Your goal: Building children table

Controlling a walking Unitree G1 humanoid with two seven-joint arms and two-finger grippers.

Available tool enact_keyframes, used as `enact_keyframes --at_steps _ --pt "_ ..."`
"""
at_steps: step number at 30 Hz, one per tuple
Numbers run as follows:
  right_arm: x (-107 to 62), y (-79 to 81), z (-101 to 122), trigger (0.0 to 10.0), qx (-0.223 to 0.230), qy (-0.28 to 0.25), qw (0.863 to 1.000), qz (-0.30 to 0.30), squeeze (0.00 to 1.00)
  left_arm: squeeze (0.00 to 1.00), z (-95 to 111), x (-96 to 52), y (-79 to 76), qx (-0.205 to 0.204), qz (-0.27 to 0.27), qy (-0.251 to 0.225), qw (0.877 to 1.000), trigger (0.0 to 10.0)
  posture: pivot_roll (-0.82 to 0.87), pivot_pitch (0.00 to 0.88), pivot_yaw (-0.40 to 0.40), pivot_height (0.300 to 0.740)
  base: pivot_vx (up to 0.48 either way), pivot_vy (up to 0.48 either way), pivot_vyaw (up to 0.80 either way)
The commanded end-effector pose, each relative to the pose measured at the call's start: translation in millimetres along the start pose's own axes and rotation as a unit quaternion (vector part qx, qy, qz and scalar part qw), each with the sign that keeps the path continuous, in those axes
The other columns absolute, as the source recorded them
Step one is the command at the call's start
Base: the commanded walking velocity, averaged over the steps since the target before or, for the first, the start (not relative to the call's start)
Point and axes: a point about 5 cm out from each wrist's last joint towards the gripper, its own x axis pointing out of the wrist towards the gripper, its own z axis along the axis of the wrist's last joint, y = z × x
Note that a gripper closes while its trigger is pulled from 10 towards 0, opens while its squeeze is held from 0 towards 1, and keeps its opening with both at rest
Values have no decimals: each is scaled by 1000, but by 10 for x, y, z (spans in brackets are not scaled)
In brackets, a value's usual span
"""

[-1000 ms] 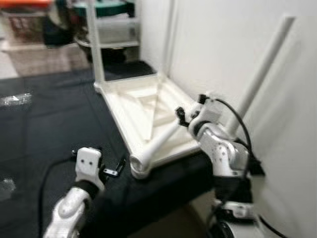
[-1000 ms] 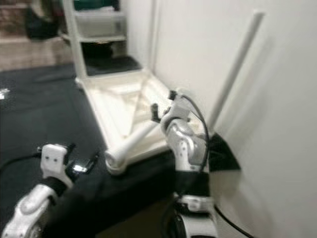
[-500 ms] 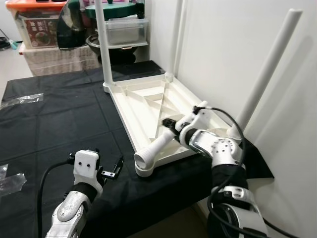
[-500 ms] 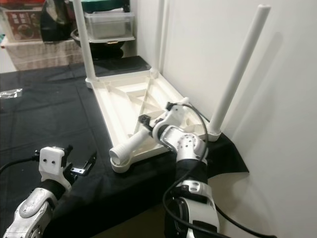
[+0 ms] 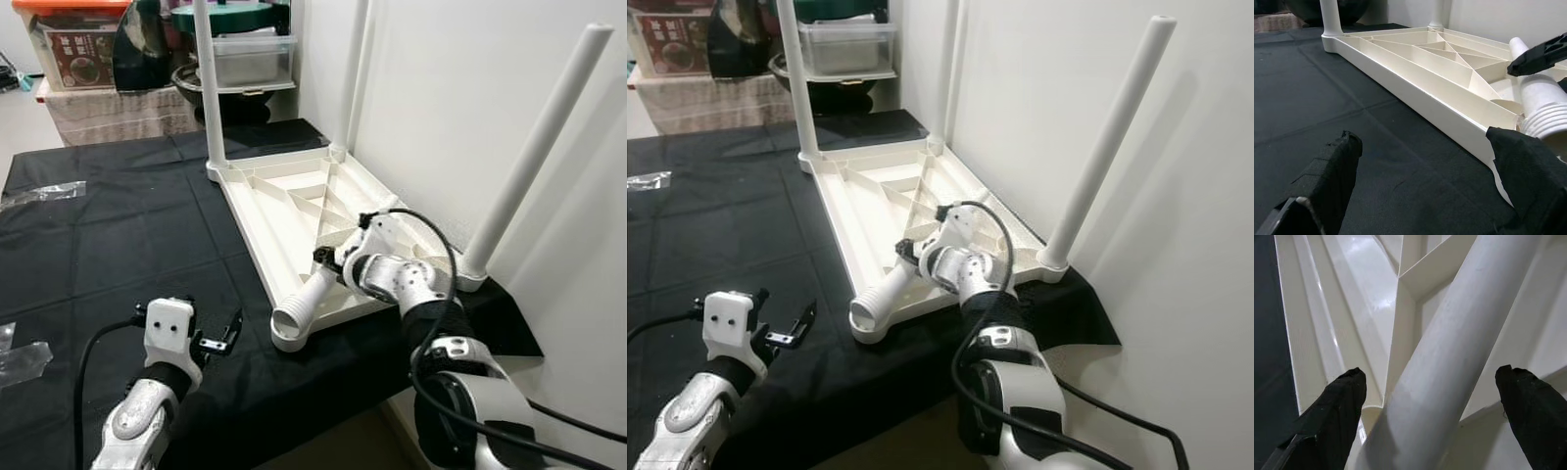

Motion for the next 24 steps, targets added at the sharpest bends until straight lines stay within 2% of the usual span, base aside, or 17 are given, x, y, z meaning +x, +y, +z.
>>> enact_keyframes --at_steps 1,2,3,4,10,17,21,22,24 --pt "81 -73 -211 7569 -44 37 998 -26 0 0 -14 -14 -11 -1 3 0 1000 10000 84 0 -133 740 0 0 0" --pt "81 -73 -211 7569 -44 37 998 -26 0 0 -14 -14 -11 -1 3 0 1000 10000 84 0 -133 740 0 0 0" --pt "104 -70 -276 2000 -66 45 996 -29 0 0 -16 -9 -13 -1 2 1 1000 10000 84 0 -133 740 0 0 0" --pt "125 -66 -351 0 -84 56 994 -32 0 0 -15 -1 -14 0 2 1 1000 10000 84 0 -138 740 0 0 0" --pt "160 -69 -462 0 -91 70 993 -36 0 0 -26 -1 0 2 6 3 1000 10000 87 0 -142 740 0 0 0" --pt "167 -93 -419 0 -73 55 995 -31 0 0 -42 -11 -11 4 5 6 1000 10000 89 0 -141 740 0 0 0" --pt "92 8 -104 0 -39 10 999 16 0 0 -32 4 18 6 6 5 1000 10000 85 0 -129 740 0 0 0" --pt "92 8 -104 0 -39 10 999 16 0 0 -32 4 18 6 6 5 1000 10000 85 0 -129 740 0 0 0" --pt "4 112 138 0 -12 -28 998 62 0 0 -22 13 15 4 3 3 1000 10000 81 0 -123 740 0 0 0"
